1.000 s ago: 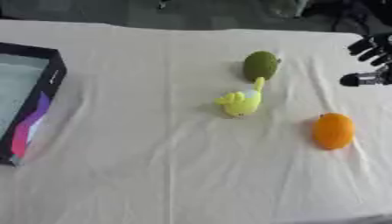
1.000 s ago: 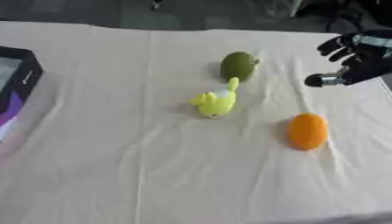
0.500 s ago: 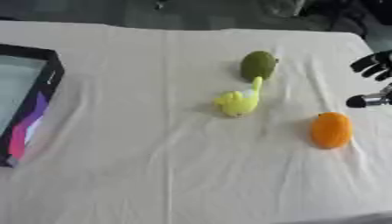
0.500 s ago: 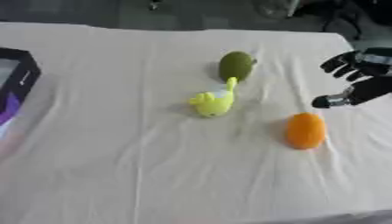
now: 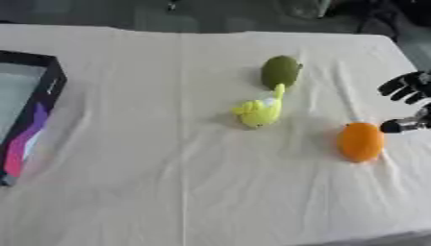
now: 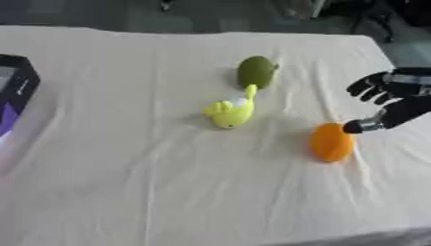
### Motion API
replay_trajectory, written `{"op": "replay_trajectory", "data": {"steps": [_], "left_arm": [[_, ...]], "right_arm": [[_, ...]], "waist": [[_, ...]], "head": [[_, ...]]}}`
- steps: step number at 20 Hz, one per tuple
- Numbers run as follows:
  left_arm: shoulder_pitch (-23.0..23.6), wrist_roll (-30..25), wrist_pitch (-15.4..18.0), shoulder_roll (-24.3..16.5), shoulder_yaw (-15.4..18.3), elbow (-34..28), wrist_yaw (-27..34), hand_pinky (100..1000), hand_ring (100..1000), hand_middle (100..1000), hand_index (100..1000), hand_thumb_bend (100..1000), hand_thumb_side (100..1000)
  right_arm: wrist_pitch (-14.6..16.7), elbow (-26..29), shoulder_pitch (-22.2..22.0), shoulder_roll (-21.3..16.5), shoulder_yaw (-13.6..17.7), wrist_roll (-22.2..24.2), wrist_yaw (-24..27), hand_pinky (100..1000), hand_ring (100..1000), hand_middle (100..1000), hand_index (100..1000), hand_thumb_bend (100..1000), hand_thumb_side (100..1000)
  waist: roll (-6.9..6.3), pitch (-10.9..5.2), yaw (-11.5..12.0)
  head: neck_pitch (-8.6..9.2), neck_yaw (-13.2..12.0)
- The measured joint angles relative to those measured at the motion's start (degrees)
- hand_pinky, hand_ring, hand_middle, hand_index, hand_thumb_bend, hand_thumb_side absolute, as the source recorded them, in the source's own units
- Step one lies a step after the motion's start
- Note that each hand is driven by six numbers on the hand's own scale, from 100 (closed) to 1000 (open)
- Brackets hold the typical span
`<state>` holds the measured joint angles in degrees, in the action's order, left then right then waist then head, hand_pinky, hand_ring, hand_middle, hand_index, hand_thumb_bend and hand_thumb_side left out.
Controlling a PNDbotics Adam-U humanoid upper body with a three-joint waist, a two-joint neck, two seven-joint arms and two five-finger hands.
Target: Pick up the objects with one hand, pass them to the other hand, and then place them into the box on the other side of the table.
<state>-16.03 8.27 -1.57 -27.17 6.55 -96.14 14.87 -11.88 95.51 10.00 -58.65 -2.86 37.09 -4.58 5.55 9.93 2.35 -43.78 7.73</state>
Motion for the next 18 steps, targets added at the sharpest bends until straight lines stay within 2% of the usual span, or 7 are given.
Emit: {"op": "replay_trajectory", "data": {"steps": [4, 12, 14, 15, 18], "left_arm": [[0.0, -0.01, -0.04, 0.0, -0.01, 0.0, -0.01, 833, 747, 754, 794, 675, 574], [0.0, -0.02, -0.05, 0.04, -0.02, -0.03, -0.01, 832, 747, 754, 794, 676, 575], [0.0, -0.02, -0.05, 0.06, -0.02, -0.05, -0.01, 832, 746, 754, 794, 674, 568], [0.03, -0.02, -0.06, 0.07, -0.02, -0.05, -0.01, 832, 746, 754, 794, 676, 575], [0.23, -0.03, -0.06, 0.14, -0.02, -0.07, -0.01, 832, 746, 754, 794, 677, 576]], "right_arm": [[0.31, -0.82, -0.18, 0.92, -0.66, 0.8, -0.44, 882, 898, 872, 901, 613, 370], [0.31, -3.78, 0.42, 3.79, -2.83, 0.16, -4.49, 877, 885, 858, 899, 601, 353], [0.34, -4.4, 0.73, 4.43, -3.33, -0.32, -6.01, 875, 882, 855, 900, 555, 332], [0.32, -4.75, 0.88, 4.72, -3.56, -0.63, -6.84, 875, 882, 855, 900, 593, 349], [0.13, -5.72, 1.14, 5.49, -3.91, -1.62, -9.09, 874, 880, 853, 901, 591, 348]], "waist": [[-0.02, 0.04, 0.02], [-0.51, 0.05, 0.33], [-0.66, 0.07, 0.43], [-0.71, 0.12, 0.45], [-0.87, 0.33, 0.49]], "head": [[0.0, 0.01], [0.0, 0.17], [0.0, 0.46], [0.0, 0.55], [0.0, 0.78]]}}
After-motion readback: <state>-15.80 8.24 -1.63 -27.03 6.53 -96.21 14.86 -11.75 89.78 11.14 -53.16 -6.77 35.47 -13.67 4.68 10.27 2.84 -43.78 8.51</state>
